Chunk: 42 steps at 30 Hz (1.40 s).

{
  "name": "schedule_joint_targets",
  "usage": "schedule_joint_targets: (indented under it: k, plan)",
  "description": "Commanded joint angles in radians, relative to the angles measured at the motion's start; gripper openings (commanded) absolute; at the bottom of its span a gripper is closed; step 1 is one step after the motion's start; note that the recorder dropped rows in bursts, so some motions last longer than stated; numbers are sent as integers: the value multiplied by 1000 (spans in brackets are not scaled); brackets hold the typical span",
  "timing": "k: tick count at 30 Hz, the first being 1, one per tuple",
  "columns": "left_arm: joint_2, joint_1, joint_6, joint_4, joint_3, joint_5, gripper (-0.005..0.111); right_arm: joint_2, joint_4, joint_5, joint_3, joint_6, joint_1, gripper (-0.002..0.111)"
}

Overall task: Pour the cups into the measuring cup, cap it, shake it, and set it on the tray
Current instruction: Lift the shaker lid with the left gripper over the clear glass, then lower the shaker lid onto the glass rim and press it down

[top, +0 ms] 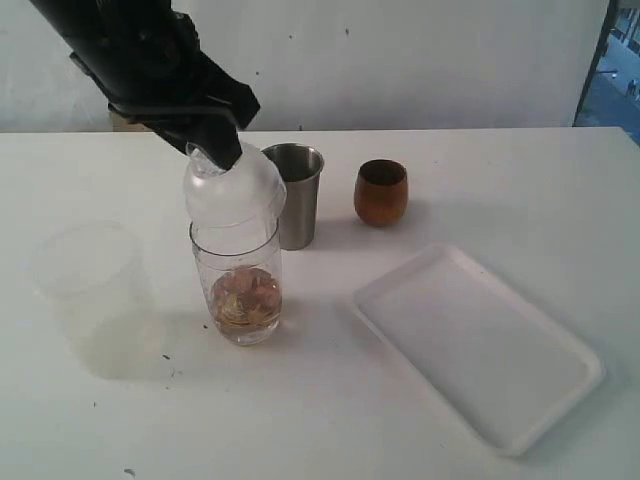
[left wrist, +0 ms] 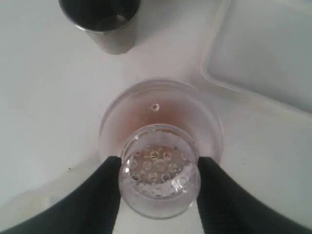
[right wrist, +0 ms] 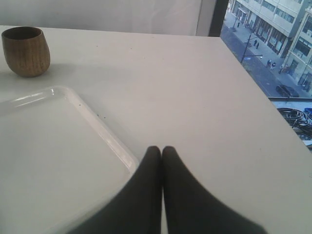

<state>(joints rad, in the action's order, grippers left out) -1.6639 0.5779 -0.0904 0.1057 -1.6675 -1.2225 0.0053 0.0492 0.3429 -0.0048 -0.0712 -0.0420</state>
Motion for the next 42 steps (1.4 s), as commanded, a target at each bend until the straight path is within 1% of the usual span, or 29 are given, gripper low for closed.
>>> schedule_joint_targets:
  k: [1, 11, 16, 23, 29, 36, 42]
  plan:
    - [13, 3, 10, -6, 15, 1, 0, -5, 2, -3, 5, 1, -8, 0]
    - [13, 3, 16, -10, 15, 1, 0, -5, 2, -3, 5, 1, -8, 0]
    - [11, 3, 45, -72, 17, 1, 0, -5, 2, -3, 5, 1, -8, 0]
    - [9, 3, 15, -52, 70, 1, 0, -5, 2, -3, 5, 1, -8, 0]
    - [11, 3, 7, -26, 71, 1, 0, -5, 2, -3, 5, 1, -8, 0]
    - [5, 3, -8, -11, 71, 77, 0, -5, 2, -3, 5, 1, -8, 0]
    - [-35, 3, -19, -2, 71, 77, 0, -5, 2, -3, 5, 1, -8, 0]
